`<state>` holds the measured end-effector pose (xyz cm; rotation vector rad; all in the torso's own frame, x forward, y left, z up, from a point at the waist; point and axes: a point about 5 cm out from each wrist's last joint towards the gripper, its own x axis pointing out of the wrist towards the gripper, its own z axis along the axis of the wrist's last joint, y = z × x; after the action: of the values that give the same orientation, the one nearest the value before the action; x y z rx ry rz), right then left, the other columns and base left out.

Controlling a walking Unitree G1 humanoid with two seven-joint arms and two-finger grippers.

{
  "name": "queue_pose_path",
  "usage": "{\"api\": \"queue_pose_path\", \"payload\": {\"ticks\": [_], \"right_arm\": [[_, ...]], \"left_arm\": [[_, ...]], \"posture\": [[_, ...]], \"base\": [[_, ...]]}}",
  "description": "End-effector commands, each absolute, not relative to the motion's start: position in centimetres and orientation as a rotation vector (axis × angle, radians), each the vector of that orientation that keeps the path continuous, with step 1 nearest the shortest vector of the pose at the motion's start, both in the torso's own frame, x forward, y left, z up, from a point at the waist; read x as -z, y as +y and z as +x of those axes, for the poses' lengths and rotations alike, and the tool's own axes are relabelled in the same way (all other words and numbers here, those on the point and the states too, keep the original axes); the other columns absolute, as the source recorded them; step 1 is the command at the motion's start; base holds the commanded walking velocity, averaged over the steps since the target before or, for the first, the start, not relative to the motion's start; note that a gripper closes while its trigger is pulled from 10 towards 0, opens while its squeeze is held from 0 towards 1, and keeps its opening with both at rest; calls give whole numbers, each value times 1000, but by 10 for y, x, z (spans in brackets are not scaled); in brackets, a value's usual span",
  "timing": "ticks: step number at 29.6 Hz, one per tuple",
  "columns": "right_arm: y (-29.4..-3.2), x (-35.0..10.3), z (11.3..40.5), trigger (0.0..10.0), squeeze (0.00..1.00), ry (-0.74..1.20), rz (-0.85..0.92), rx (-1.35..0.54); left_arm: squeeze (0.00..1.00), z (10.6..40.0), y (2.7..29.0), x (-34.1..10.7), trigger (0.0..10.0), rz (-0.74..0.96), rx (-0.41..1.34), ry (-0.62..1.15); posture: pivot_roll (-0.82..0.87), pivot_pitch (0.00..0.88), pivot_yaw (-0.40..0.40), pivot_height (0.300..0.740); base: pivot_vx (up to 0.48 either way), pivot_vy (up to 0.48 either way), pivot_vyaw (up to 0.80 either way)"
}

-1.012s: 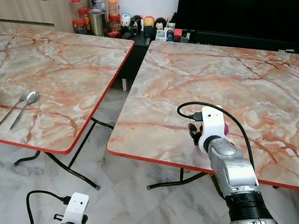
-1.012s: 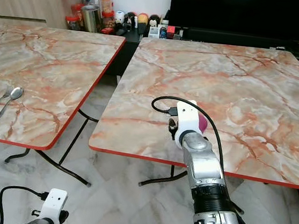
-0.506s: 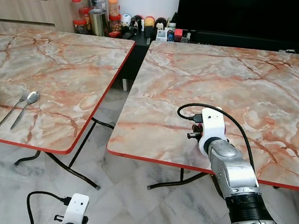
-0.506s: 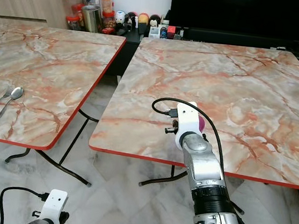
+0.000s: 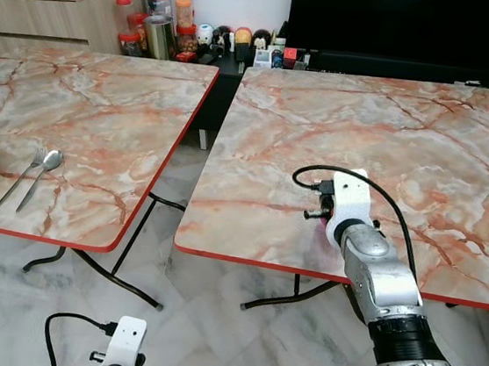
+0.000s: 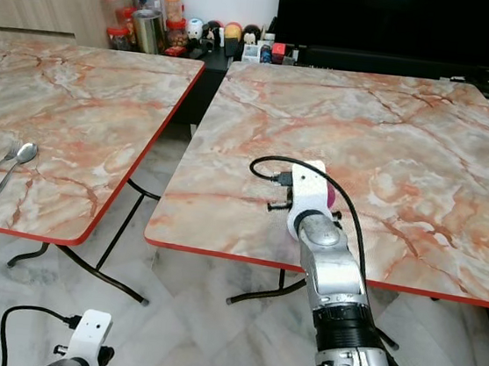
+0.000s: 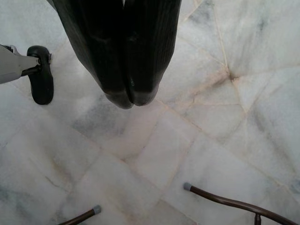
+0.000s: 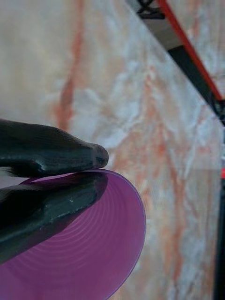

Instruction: Setting the table

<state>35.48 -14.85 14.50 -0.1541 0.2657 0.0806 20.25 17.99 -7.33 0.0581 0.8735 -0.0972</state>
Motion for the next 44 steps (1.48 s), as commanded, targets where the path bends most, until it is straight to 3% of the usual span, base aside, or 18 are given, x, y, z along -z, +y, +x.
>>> {"api": "queue_pose_path", "payload": {"ticks": [1, 3, 5, 7, 14, 21, 28, 31, 34, 44], "right_arm": [[-145, -164, 358, 10000, 0, 152, -130, -75], [-143, -179, 358, 10000, 0, 15, -112, -64], [-143, -180, 358, 10000, 0, -3, -103, -63], [-147, -179, 357, 10000, 0, -94, -94, 29], [-149, -166, 350, 10000, 0, -139, -50, 105], [-145, -175, 352, 10000, 0, -242, -52, 44], [-137, -171, 354, 10000, 0, -241, -27, -7], [-116, -163, 350, 10000, 0, -238, -96, -142], [-114, -159, 346, 10000, 0, -235, -95, -168], [-116, -154, 346, 10000, 0, -213, -31, -113]], "left_arm": [[0, 204, 180, 73, 10000, 55, 94, 875], [0, 207, 178, 71, 10000, 47, 89, 856], [0, 207, 178, 71, 10000, 46, 88, 855], [0, 209, 177, 70, 10000, 43, 88, 836], [0, 215, 177, 66, 10000, 40, 73, 808], [0, 213, 176, 67, 10000, 42, 67, 807], [0, 214, 176, 66, 10000, 34, 46, 807], [0, 214, 176, 67, 10000, 41, 47, 808], [0, 214, 176, 66, 10000, 32, 35, 795], [0, 209, 179, 69, 10000, 49, 29, 805]], "posture": [[-133, 0, 73, 740], [-136, 0, 71, 740], [-136, 0, 70, 740], [-144, 0, 70, 740], [-113, 0, 56, 740], [-129, 0, 41, 740], [-120, 0, 30, 740], [-124, 0, 23, 740], [-109, 0, 9, 740], [-99, 0, 5, 740]], "base": [[0, 0, 0], [0, 0, 0], [0, 0, 0], [0, 0, 0], [0, 0, 0], [0, 0, 0], [0, 0, 0], [0, 0, 0], [0, 0, 0], [0, 0, 0]]}}
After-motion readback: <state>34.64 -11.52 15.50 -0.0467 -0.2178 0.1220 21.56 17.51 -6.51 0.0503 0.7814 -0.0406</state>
